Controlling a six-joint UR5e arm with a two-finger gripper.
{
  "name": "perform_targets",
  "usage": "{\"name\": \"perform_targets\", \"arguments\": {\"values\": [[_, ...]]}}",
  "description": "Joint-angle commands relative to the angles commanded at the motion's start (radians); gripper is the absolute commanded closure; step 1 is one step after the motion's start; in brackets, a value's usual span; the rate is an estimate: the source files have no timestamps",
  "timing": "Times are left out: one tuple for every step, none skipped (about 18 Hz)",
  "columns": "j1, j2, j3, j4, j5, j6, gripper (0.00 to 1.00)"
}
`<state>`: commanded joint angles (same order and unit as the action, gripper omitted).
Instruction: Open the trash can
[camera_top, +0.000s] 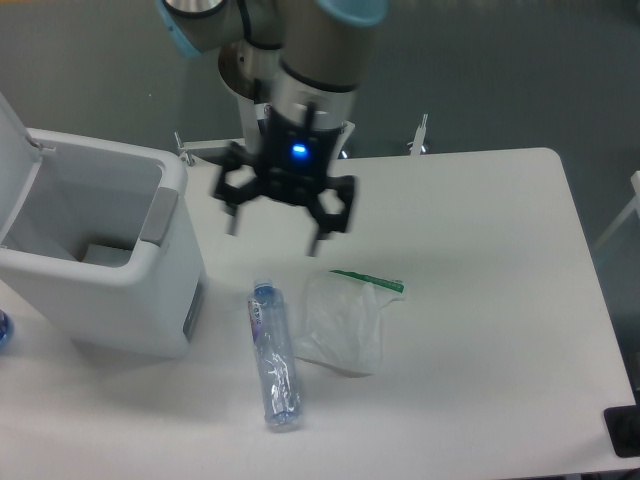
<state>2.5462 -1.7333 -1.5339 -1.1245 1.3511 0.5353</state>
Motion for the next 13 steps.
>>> {"name": "perform_targets", "arguments": {"values": [[0.026, -0.017, -0.003, 0.005, 0.029, 0.017, 0.0], [0.051, -0.038, -0.003, 0.008, 0.048, 0.05, 0.0], [0.075, -0.06, -0.003, 0.012, 0.056, 0.093, 0.0], [0.092, -0.08, -0.003, 0.015, 0.062, 0.132, 0.0], [0.107, -0.095, -0.003, 0.025, 0.066, 0.158, 0.0], [0.129, -0.106, -0.003, 0.031, 0.077, 0.179, 0.0], [0.147, -0.118, -0.003, 0.034, 0.091, 0.204, 0.0], [0.164, -0.133, 0.0, 0.035, 0.109, 0.245, 0.0], [0.178, -0.155, 0.006, 0.035, 0.128, 0.289, 0.0], [0.19, -0.184, 0.015, 0.035, 0.147, 0.323, 0.0], [0.195, -0.21, 0.029, 0.037, 0.172, 0.357, 0.0], [0.2, -0.232, 0.049, 0.041, 0.196, 0.417, 0.0], [0.206, -0.236, 0.054, 0.043, 0.2, 0.469, 0.0]]}}
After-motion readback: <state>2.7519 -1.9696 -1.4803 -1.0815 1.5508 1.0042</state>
